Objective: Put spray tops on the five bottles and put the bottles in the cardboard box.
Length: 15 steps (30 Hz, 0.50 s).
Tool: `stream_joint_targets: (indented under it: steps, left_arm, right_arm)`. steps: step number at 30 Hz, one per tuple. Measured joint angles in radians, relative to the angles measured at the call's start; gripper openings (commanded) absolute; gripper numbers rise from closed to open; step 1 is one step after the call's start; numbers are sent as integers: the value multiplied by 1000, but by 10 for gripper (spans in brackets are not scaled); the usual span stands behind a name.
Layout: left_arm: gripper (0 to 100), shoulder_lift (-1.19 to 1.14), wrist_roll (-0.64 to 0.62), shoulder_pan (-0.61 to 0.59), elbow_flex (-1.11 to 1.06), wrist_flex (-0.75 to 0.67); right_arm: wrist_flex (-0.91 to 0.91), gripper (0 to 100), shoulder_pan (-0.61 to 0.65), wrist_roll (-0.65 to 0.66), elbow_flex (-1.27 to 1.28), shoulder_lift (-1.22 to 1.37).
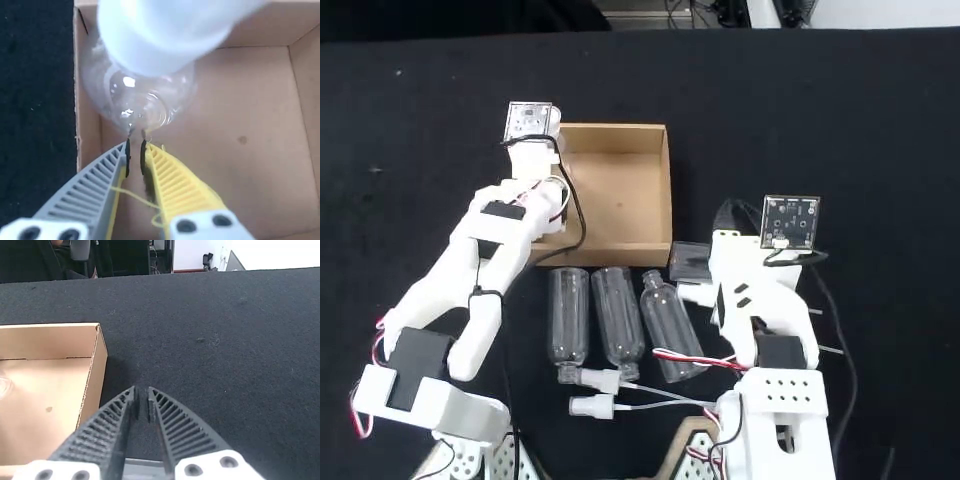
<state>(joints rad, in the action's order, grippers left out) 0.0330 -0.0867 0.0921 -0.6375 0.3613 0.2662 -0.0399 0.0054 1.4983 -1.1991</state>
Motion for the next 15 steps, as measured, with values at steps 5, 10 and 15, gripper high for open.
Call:
stream_joint_targets:
  steps: [5,10,15]
  left_arm:
    - [39,0,-38,0,0,-52]
    - [39,0,-74,-2,0,-63]
    - [39,0,-74,-2,0,-63]
  right_arm:
    - [0,15,0,0,0,0]
    - [0,15,0,0,0,0]
    - [0,15,0,0,0,0]
